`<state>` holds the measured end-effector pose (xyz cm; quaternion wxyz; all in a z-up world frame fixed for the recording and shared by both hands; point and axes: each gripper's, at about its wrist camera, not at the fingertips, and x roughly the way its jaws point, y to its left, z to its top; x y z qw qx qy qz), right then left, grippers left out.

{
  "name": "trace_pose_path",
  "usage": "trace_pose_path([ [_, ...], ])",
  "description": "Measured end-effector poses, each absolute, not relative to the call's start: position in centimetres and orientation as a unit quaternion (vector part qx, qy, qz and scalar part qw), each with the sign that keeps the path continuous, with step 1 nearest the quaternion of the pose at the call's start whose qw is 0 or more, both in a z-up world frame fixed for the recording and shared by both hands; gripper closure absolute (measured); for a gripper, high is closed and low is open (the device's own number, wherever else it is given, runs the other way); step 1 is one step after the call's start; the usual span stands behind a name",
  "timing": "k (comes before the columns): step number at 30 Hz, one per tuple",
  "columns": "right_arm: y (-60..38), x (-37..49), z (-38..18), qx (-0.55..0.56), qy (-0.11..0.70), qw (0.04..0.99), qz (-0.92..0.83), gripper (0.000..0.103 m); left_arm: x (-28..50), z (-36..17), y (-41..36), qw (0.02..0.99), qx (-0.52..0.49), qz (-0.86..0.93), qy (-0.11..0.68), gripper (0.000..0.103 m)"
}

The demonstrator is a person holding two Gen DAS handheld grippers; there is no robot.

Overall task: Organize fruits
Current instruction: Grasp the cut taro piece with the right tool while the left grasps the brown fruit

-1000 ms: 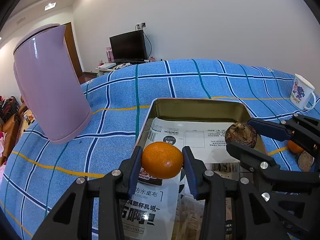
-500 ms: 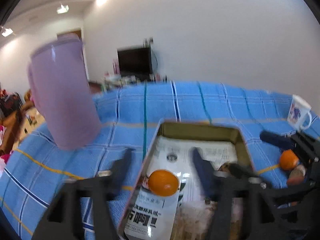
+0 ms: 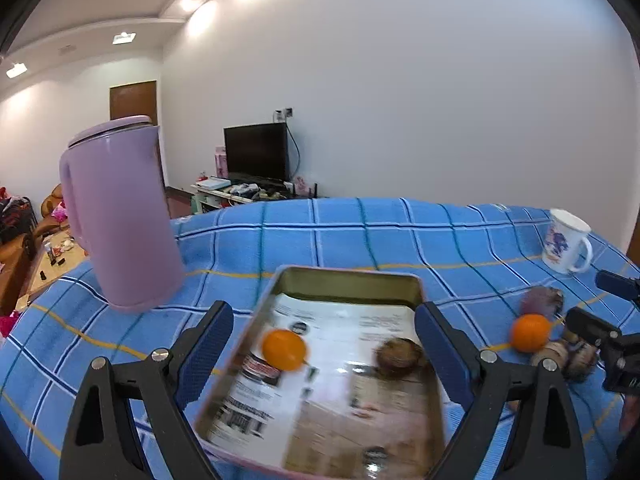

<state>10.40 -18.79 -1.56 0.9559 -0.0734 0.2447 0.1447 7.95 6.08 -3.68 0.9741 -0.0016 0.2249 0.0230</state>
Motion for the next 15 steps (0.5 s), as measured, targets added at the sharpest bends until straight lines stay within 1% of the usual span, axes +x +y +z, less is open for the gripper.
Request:
trace_pose_path([
  [4,-22.8,9.2,-2.7,-0.067,0.262,0.957,0.109,0.01,7.0,-3.4,2.9,0.973,0.014,0.001,0.228,0.01],
  [6,-24.3,8.9,-3.4,-0.058,0.278,0.953,0.104,0.014,6.7,-3.5,1.1,0.972,0.019,-0.021,0.235,0.01],
  [8,-25.4,8.7,-3.8,-0.042,0.29,0.95,0.104,0.035,6.4,-4.0,-0.6,0.968,0.027,-0.04,0.245,0.01],
  [10,-25.9,8.4,-3.8,-0.037,0.293,0.95,0.104,0.043,6.4,-4.6,-2.3,0.965,0.04,-0.051,0.253,0.01],
  [12,-25.7,8.6,-4.2,-0.047,0.308,0.944,0.106,0.044,6.6,-5.1,-3.5,0.962,0.051,-0.058,0.262,0.01],
  [14,-25.4,9.0,-4.5,-0.049,0.32,0.938,0.124,0.052,6.7,-5.5,-4.2,0.96,0.059,-0.058,0.267,0.01],
  [15,-25.1,9.2,-4.6,-0.055,0.327,0.935,0.128,0.053,6.9,-5.5,-4.4,0.959,0.062,-0.059,0.269,0.01],
])
